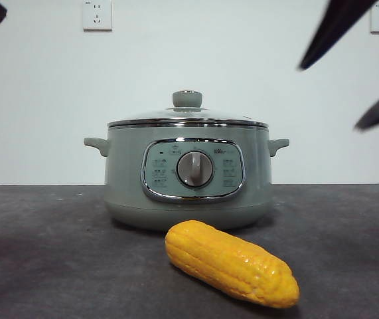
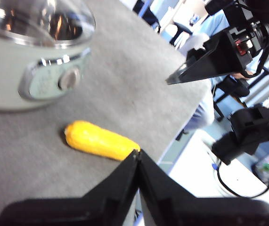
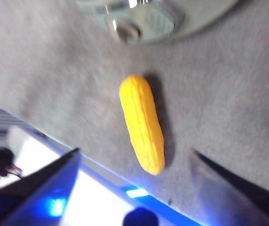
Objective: Pick up the corn,open the lid,put the corn in the pot,close the lid
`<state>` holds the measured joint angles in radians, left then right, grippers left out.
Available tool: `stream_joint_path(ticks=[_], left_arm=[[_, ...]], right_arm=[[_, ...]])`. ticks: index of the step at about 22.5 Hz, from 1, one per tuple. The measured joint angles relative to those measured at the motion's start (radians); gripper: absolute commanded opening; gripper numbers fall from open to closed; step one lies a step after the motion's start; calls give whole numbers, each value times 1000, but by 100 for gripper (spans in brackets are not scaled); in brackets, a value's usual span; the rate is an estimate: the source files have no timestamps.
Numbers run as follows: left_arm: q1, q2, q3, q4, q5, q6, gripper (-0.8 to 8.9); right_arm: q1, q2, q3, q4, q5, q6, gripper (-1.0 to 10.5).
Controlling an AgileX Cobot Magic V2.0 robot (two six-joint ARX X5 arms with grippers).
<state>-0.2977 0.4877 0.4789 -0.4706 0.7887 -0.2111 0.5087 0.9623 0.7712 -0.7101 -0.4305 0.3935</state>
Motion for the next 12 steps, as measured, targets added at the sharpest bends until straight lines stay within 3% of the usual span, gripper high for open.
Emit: stream_joint_path(ticks=[7, 12], left_arm=[[-27, 20, 0, -42, 0, 0, -4], [-28, 20, 0, -42, 0, 0, -3]], right_arm=[[277, 251, 129, 1, 188, 16, 599], [389, 459, 283, -30, 322, -15, 597]])
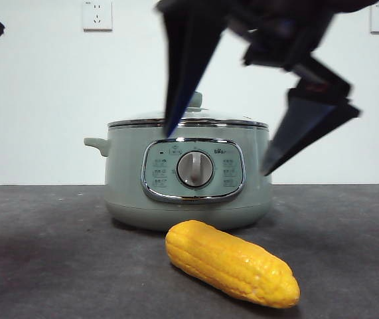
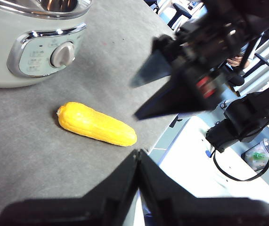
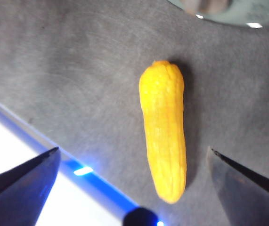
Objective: Pick up the corn,open the lid,put the corn in the pot,close the lid
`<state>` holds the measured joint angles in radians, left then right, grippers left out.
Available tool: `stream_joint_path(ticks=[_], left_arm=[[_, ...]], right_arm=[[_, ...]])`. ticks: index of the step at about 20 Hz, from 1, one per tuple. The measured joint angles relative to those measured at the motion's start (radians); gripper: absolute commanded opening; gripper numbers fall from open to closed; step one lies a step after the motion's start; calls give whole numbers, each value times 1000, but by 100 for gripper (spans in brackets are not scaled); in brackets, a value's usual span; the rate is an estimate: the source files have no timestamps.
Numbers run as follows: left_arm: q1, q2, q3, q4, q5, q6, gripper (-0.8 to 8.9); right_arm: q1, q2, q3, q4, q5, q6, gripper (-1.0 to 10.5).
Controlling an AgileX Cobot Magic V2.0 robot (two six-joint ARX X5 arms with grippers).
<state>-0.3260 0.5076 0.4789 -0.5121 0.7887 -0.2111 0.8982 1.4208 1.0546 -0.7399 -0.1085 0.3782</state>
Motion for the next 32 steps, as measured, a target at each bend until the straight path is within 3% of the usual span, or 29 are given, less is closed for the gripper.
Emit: stream_joint_path(ticks=[4, 12, 15, 20, 24, 28, 32], left_arm=[[0, 0, 0, 0, 0, 0, -4], [0, 0, 0, -25, -2, 0, -3], [0, 0, 0, -26, -2, 0, -4], [0, 0, 0, -26, -3, 0, -4], [0, 0, 0, -26, -4, 0, -4], [0, 40, 19, 27, -5, -21, -7], [0, 213, 176, 31, -10, -33, -6]], right_arm=[[40, 151, 100, -52, 79, -64, 595], [43, 304, 113, -72, 113, -136, 583], [43, 326, 113, -69, 113, -152, 413], [43, 351, 113, -69, 109, -169, 357], [43, 359, 113, -74, 60, -169, -19], [43, 359, 113, -77, 51, -169, -16], [43, 322, 115, -185, 52, -169, -16]])
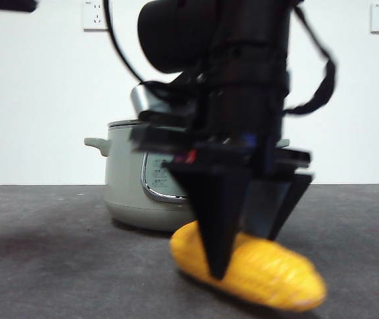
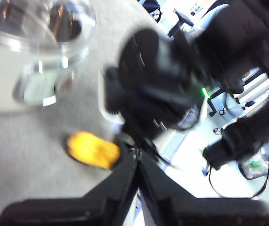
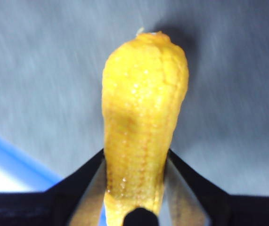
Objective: Pick up the corn,open the lid,put the corn in the pot,close the lid
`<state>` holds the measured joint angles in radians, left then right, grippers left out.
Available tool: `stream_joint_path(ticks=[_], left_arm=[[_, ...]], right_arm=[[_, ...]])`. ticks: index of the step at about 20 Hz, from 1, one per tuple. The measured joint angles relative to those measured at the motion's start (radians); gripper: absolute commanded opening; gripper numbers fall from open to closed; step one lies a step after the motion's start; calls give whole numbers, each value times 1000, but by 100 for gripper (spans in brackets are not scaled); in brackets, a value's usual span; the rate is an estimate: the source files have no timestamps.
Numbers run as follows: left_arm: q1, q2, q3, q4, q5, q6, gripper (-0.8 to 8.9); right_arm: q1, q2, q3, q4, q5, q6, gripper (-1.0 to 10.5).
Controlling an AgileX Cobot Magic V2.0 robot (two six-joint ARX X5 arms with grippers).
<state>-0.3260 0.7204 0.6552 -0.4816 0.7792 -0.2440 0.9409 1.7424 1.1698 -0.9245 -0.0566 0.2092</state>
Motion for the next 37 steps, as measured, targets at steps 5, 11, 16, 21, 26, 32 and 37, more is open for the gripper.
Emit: stream_joint_path(ticks=[5, 11, 16, 21, 26, 32, 37], left_arm=[[-3, 333, 273, -44, -18, 30, -6], [-54, 720, 775, -356, -232, 147, 13], [-118, 985, 1179, -575, -451, 206, 625], [-182, 1148, 1411, -608, -569, 237, 630], [-213, 1254, 1428, -541, -640, 274, 630], [-214, 1277, 1428, -491, -679, 278, 628], [-214, 1305, 1428, -504, -679, 277, 627]], right_arm=[[0, -220, 0, -182, 61, -2, -16], [0, -525, 0, -236, 61, -6, -16], [0, -660, 0, -281, 61, 65, -16], [0, -721, 0, -344, 85, 101, -16], [0, -746, 0, -363, 99, 116, -16], [0, -746, 0, -365, 108, 120, -16], [0, -746, 0, -360, 113, 120, -16]])
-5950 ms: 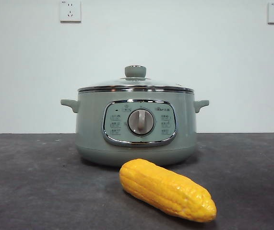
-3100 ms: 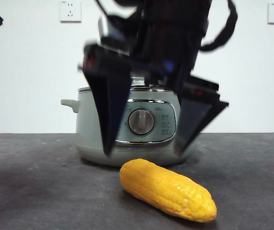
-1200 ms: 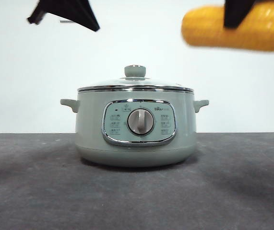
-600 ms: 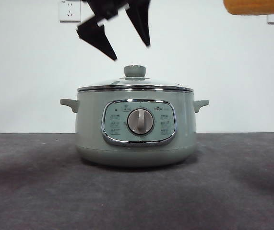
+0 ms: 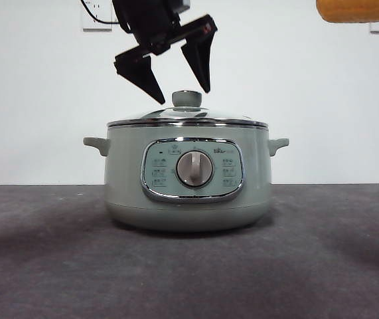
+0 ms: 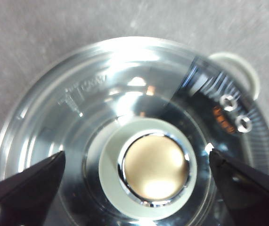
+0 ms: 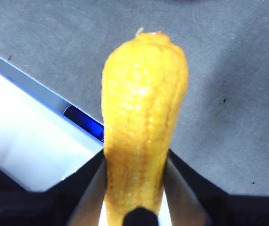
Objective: Pick up the corn,open the lid,put the corn in the pot,close the lid
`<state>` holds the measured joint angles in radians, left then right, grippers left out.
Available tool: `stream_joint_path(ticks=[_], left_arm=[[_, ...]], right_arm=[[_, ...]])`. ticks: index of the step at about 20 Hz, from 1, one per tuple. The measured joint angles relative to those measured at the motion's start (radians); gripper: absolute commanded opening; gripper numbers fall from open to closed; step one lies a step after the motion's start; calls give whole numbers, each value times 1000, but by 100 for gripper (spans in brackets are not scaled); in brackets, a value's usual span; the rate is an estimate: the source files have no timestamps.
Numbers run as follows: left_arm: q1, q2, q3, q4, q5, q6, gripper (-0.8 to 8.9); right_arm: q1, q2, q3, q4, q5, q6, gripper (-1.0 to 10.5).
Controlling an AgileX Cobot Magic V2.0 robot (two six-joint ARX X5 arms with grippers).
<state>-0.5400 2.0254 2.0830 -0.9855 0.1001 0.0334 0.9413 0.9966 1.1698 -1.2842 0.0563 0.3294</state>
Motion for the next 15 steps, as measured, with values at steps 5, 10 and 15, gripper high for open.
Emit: stream_joint_path(ticks=[5, 10, 15], left_arm=[[-7, 11, 0, -16, -1, 0, 624], [-13, 11, 0, -24, 0, 0, 492], [-21, 11, 0, -24, -6, 0, 459]], right_arm=[[0, 0, 0, 0, 25, 0, -16], [0, 0, 0, 1, 26, 0, -16], [0, 0, 0, 1, 26, 0, -16]])
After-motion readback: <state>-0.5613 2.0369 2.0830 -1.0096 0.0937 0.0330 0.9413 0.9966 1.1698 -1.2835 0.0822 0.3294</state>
